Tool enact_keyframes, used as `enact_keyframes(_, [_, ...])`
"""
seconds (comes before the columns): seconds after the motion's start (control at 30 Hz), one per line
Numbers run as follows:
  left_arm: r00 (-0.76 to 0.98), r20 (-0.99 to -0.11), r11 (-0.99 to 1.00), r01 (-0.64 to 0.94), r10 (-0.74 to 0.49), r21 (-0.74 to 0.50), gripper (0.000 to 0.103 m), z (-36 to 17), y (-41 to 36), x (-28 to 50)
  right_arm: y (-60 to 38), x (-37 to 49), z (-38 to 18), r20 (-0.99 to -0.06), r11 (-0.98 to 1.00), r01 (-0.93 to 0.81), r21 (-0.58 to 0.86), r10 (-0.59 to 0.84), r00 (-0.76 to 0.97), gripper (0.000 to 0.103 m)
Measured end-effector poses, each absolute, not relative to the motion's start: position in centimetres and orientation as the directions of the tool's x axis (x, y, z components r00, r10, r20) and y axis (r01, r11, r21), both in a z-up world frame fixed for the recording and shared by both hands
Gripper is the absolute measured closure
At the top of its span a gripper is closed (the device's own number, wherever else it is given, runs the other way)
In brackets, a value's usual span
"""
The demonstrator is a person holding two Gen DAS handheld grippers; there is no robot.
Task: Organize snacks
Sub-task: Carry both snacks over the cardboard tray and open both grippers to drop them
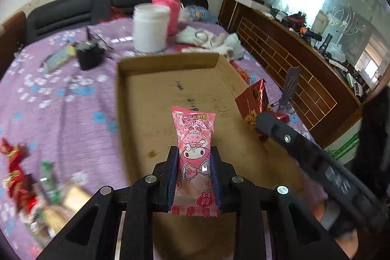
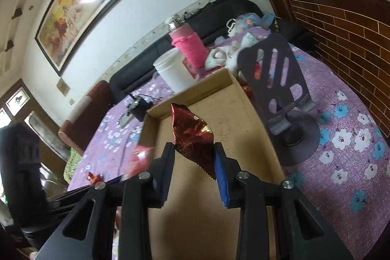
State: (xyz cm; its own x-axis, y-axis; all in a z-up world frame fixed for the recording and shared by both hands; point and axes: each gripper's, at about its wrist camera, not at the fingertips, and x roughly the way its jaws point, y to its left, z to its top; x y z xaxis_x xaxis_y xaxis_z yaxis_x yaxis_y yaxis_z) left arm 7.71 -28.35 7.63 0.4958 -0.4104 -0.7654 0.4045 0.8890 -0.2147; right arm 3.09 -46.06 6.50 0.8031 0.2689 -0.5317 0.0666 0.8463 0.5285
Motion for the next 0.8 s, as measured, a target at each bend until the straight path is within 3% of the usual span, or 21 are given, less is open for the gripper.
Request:
enact_keyframes(0.4, [0.475,-0.787,0.887,0.421,-0.393,-0.189,0.079,4.0,-29.9,8.7,-45.0,5.1,3.7,-0.643,0.857,0.137,0.496,0.257,0.722,0.072])
enact_keyframes(0.8, [0.474,-0.785,0.884,0.428,-0.397,-0.188,0.078,4.0,-29.6,8.5,-44.6,5.4,3.2,-0.655,0.858,0.142,0.494,0.259,0.710,0.071])
